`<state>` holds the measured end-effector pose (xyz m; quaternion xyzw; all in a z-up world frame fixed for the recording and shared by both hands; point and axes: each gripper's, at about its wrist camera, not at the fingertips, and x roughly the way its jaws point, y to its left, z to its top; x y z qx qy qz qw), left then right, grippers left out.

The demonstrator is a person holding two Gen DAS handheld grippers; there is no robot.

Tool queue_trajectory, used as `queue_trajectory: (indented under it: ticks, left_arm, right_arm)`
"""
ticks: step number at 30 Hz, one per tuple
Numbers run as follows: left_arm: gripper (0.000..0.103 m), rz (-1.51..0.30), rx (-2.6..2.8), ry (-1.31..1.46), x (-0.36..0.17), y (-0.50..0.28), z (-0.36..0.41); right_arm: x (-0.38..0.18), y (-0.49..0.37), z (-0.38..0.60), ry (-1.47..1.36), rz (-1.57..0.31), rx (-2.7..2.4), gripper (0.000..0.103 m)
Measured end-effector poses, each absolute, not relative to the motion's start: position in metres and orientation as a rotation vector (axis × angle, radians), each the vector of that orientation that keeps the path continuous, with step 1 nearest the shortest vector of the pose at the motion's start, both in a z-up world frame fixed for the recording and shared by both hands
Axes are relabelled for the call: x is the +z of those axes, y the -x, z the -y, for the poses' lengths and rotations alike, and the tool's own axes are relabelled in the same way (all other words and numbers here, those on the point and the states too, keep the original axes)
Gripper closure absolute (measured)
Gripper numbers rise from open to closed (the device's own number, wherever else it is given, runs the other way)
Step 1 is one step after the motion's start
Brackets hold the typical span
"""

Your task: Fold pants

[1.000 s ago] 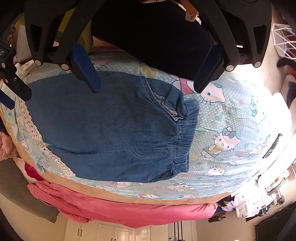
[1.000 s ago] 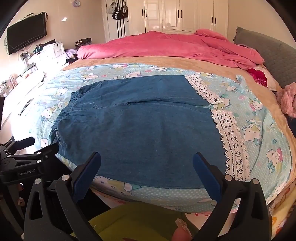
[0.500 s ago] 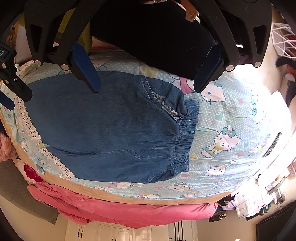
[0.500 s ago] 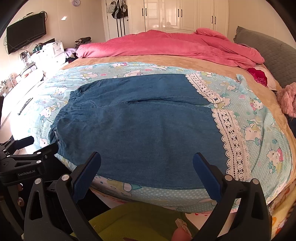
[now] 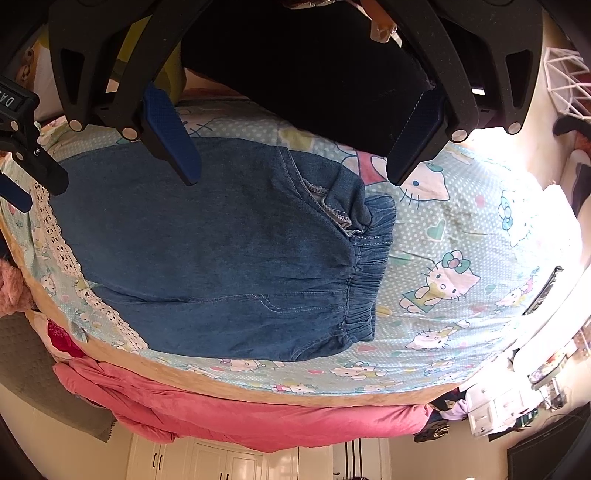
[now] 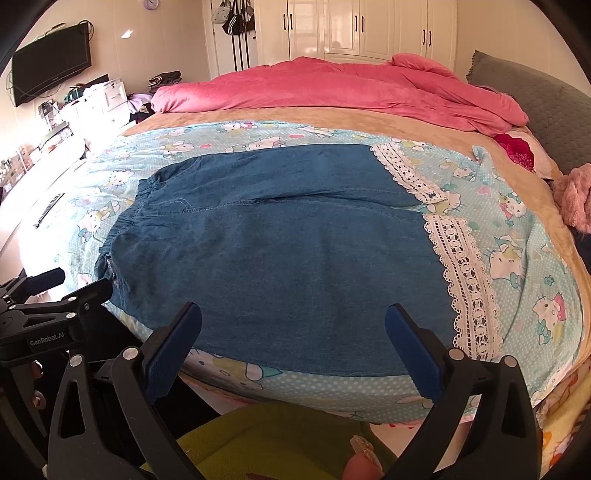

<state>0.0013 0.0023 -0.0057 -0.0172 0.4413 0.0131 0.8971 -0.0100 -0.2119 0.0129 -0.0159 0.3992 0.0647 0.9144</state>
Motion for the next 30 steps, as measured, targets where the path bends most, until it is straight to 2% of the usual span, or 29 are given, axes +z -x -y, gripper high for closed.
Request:
queue_trajectory:
  ticks: [30]
  left_arm:
    - [0.009, -0.929, 0.028, 0.051, -0.007, -0.019, -0.013]
  right_arm:
    - [0.006, -0.012, 0.208, 0.020, -0.843, 0.155, 0.004]
